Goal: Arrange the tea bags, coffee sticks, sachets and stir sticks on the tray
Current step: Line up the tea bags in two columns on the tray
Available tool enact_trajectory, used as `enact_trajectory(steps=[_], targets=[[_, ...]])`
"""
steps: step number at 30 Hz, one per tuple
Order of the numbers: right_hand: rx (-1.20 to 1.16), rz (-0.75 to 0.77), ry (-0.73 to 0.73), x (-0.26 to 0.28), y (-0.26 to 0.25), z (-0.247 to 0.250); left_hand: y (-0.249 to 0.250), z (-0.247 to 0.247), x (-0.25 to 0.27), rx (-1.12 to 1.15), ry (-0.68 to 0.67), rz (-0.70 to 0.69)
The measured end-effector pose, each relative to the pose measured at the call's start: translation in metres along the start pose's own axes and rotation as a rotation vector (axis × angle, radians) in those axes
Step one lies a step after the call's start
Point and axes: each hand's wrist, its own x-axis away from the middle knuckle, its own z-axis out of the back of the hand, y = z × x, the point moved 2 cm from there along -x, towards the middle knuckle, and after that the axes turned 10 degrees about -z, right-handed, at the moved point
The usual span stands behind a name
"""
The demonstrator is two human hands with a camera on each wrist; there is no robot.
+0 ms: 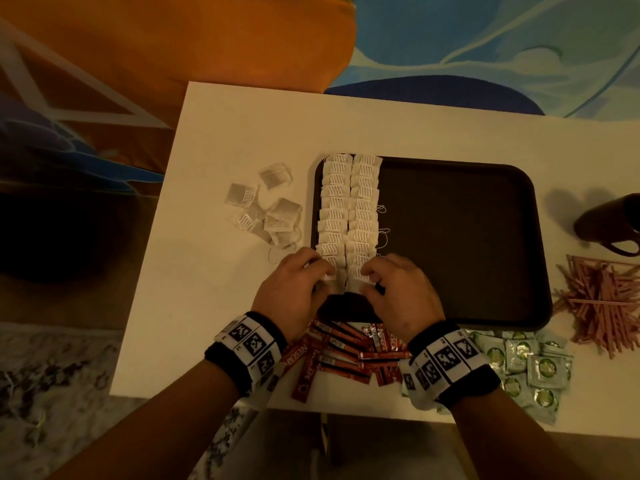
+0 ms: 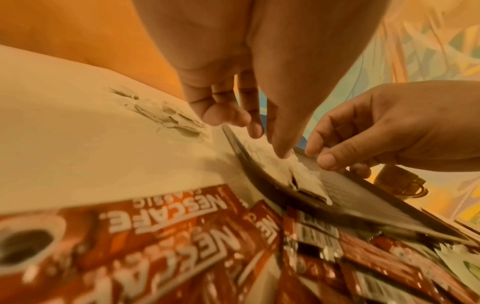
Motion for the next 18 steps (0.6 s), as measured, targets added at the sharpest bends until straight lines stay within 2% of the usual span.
enact_trajectory(steps=[9,14,18], targets=[[-0.051,0.099,0.049,-0.024,-0.046,0.016,-0.033,0.041,-0.005,0.004,0.141,0.062],[0.029,0.145,-0.030,-0.054,-0.084,0.007,-0.070,0.068,-0.009,-0.052,0.203,0.165],[0.137,0.190,-0.068,-0.078,-0.108,-0.008,-0.099,0.084,-0.022,-0.112,0.202,0.243]])
